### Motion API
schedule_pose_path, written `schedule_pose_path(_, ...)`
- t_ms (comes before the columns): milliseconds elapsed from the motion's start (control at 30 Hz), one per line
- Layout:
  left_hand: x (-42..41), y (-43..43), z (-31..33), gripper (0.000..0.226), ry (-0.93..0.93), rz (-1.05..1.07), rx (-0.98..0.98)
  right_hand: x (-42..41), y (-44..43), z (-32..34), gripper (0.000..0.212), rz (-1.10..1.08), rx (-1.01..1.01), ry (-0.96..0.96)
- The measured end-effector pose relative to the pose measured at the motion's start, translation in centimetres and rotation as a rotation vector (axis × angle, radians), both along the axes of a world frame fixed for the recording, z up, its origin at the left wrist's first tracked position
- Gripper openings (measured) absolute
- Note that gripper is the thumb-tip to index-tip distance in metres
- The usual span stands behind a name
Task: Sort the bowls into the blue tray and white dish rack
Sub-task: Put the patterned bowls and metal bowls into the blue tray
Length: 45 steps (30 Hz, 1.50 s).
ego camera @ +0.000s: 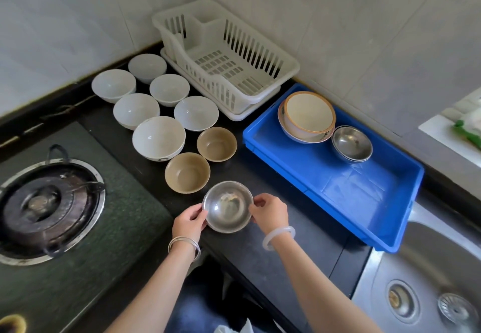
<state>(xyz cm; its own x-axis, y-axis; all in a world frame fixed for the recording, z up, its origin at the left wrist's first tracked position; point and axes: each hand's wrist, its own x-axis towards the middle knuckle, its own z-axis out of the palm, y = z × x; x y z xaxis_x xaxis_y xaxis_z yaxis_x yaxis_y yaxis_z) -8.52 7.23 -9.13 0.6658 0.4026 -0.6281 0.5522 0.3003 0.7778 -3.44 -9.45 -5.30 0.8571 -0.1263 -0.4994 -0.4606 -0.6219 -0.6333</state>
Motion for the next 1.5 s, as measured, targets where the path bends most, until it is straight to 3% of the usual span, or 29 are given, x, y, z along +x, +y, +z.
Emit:
schedule_pose_path(133, 0.3, 0.1, 0.1, 0.024, 0.022, -0.009, -0.057, 0.1, -0.2, -0.6, 0.022, -0.028, 0.04, 0.049)
schedule_pose_path(333, 2.0, 0.0, 0.8, 0.021, 0.049, -0.111, -0.063, 0.3, -1.0, -1.0, 0.031, -0.206, 0.267, 0.147)
schedule_pose_path(533, 7.0, -1.6, 3.7, 0.023, -0.009, -0.287, -0.076, 1.7, -3.5, 1.0, 0.021, -0.367, 0.359, 0.017)
schedule_pose_path(800, 13.9, -7.7, 7.1, 0.006, -0.096, -0.464, -0.16, 4.4, -8.7, 4.1, 0.015, -0.686, 0.498, -0.093)
schedule_pose_path(900, 16.2, -11.4, 8.2, 0.013, -0.109, -0.556, -0.186, 5.3, -11.7, 5.5, 0.009, -0.768, 0.501, -0.15)
schedule_pose_path(1133, 21.0, -20.8, 8.7, 0.013, -0.087, -0.623, -0.245, 8.4, -19.5, 7.1, 0.015, -0.864, 0.461, -0.249)
schedule_pose_path(1500, 26.8, -29.2, 7.2, 0.023, -0.076, -0.64, 0.132, 16.1, -26.6, 3.2, 0.026, -0.864, 0.345, -0.197)
